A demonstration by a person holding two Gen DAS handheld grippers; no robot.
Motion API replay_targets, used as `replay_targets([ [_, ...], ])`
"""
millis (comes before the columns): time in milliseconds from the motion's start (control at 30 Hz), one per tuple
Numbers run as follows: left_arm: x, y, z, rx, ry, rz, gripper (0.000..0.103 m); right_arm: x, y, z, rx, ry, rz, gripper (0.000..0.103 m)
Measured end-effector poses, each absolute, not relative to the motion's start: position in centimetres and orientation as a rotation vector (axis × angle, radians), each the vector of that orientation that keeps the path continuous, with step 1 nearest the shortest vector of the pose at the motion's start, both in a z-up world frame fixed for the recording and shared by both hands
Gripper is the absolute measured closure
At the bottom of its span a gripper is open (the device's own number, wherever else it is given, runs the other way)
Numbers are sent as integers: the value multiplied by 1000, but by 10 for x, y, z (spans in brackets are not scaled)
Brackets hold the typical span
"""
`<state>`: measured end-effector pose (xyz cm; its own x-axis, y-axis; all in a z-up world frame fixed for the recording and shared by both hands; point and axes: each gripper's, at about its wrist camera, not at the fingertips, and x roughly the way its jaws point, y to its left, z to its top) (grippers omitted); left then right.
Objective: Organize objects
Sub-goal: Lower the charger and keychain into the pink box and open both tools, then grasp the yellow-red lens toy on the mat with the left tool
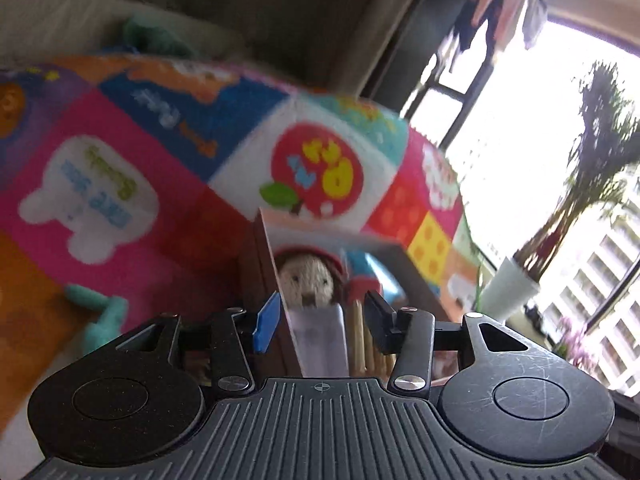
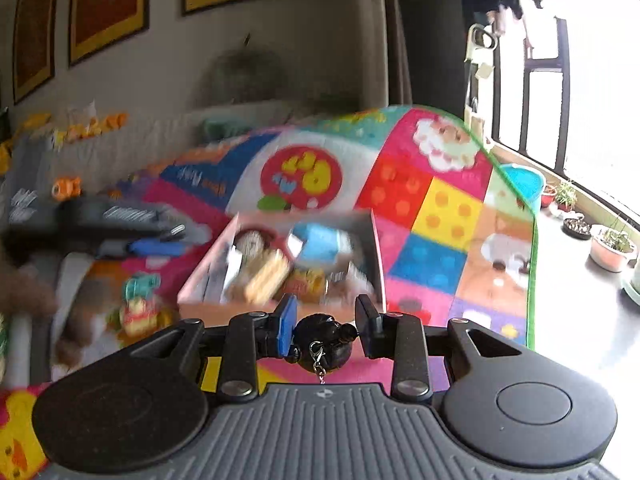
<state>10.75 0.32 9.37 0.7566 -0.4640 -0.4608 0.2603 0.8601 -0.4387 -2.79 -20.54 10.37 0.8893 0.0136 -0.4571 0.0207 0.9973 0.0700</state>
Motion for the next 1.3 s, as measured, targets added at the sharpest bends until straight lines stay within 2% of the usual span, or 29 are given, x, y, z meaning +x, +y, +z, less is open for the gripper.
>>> replay_targets([
  [167, 94, 34, 100, -425, 582, -404, 52, 5, -211, 157, 103, 367, 11, 72],
  [233, 89, 44, 97, -442, 584, -390, 52, 32, -213, 175, 115, 355, 6, 67],
  [300, 81, 59, 94, -450, 588, -367, 52, 57, -214, 183, 111, 372, -6, 21],
  [333, 77, 68, 91, -449, 596, -347, 52, 63, -215, 183, 118, 360, -46, 15],
  [433, 67, 99, 76, -455, 635, -270, 52, 65, -218, 169, 138, 358, -78, 11],
  [500, 64, 120, 62, -486, 672, -219, 53, 59, -222, 151, 185, 391, -77, 3],
  [667, 58, 153, 33, -552, 737, -142, 54, 38, -209, 97, 146, 530, -52, 2],
  [833, 57, 142, 32, -526, 729, -193, 54, 16, -162, 46, 17, 672, 70, 0],
  [967, 58, 110, 45, -374, 703, -264, 54, 16, -132, 18, 3, 745, 158, 0],
  [1133, 61, 69, 56, -80, 657, -304, 54, 26, -123, 11, 7, 784, 211, 0],
  [1300, 85, 54, 44, 28, 731, -291, 53, 28, -149, 6, 105, 800, 149, 0],
])
